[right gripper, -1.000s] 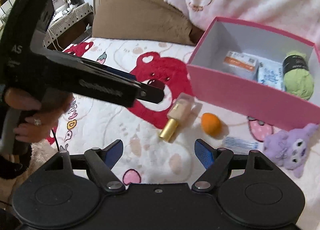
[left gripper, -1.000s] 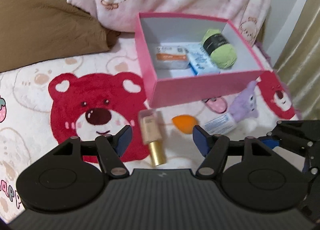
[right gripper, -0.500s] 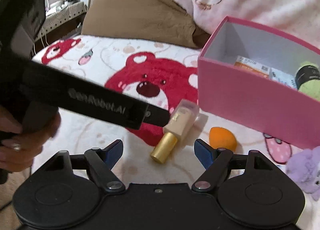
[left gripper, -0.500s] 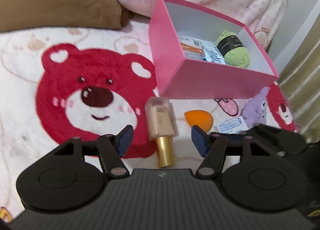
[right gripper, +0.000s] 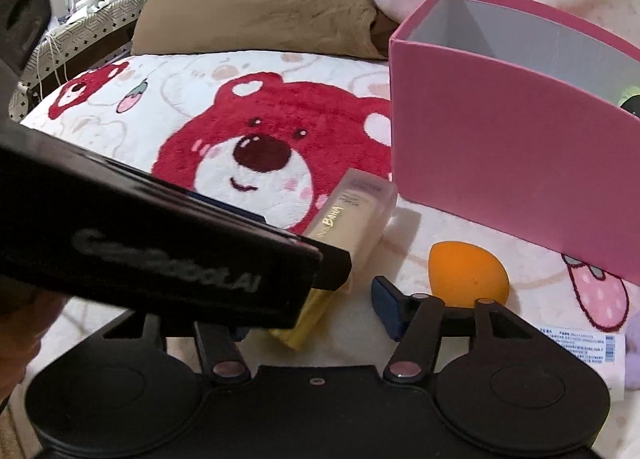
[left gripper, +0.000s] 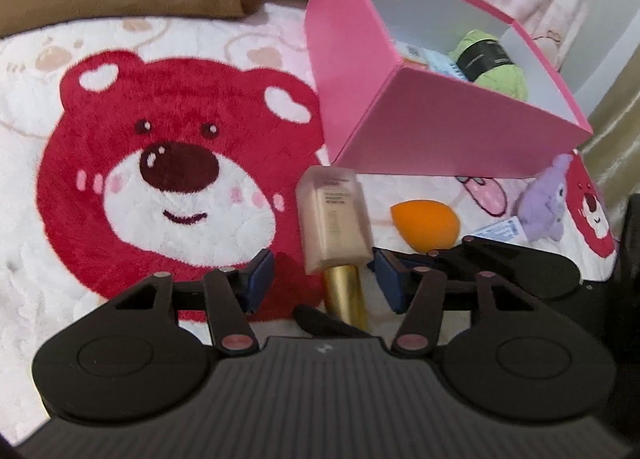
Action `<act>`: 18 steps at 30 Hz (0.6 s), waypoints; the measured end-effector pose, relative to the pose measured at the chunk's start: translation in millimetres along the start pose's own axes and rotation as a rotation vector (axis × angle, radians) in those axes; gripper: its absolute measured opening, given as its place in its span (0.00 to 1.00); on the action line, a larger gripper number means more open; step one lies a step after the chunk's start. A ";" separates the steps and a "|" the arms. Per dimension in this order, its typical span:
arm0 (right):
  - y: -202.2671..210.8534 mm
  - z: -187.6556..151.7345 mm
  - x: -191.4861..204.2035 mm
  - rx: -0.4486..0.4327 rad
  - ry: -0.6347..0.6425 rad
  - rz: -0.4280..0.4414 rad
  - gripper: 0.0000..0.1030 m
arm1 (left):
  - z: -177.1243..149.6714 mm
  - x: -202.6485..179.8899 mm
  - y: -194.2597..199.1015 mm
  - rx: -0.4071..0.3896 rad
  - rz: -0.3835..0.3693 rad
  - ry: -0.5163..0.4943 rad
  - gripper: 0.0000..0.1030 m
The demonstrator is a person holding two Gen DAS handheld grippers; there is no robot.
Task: Organize objects
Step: 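Move the left tool to the gold-capped foundation bottle and grasp it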
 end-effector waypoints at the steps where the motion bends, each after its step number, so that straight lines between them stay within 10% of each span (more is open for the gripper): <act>1: -1.9 0.6 -0.4 -0.002 0.002 -0.006 0.57 | 1.1 2.0 -3.8 0.005 -0.004 0.008 0.52; 18: 10.9 -5.7 7.1 -0.020 0.050 -0.034 0.41 | -5.3 -0.5 -5.4 0.075 -0.100 0.094 0.37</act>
Point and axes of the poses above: each gripper's, at about its wrist camera, not at the fingertips, and y roughly against the way its jaws point, x to its left, z to its top, the point moved 2 cm from there along -y, roughly the way its jaws point, and after that the axes turned 9 degrees about -z, right-handed, at the moved point
